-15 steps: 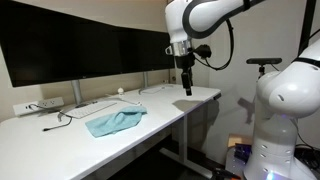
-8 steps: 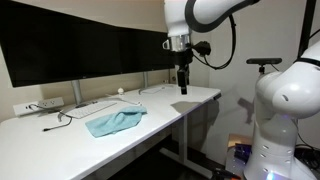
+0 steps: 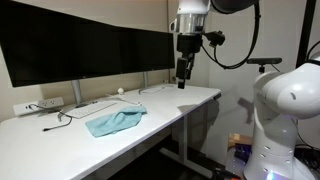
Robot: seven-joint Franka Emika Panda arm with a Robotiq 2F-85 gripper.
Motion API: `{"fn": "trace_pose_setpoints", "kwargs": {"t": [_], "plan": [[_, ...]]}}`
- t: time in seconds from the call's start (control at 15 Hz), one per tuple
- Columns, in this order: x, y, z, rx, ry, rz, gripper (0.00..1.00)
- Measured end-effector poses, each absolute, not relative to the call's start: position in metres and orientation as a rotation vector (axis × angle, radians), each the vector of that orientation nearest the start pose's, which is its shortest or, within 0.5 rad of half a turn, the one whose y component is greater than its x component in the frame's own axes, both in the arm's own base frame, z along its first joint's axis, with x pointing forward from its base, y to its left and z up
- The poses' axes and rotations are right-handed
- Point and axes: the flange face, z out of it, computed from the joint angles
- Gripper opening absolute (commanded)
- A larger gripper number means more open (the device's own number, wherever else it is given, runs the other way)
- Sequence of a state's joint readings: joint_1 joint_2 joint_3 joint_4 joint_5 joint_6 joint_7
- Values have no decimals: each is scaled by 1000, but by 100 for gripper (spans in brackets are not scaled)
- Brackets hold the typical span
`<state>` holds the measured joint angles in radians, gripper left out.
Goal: Wipe the desk with the white towel
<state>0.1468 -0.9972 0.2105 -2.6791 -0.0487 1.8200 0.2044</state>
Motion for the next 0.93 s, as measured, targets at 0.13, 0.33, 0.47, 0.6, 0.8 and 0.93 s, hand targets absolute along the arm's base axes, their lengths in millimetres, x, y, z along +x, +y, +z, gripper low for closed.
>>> {"fn": "trace_pose_setpoints", "kwargs": {"t": [0.13,0.33,0.47,0.6,0.8,0.93], "plan": [[253,99,525,-3296,-129,-390,100],[276,144,520,-3237,-184,-602,100],[299,178,505,-3214,-250,-662,100],[325,203,492,-3189,-299,-680,100],[373,232,482,-3150,-315,-675,100],[408,246,480,-3137,-294,-661,100]]}}
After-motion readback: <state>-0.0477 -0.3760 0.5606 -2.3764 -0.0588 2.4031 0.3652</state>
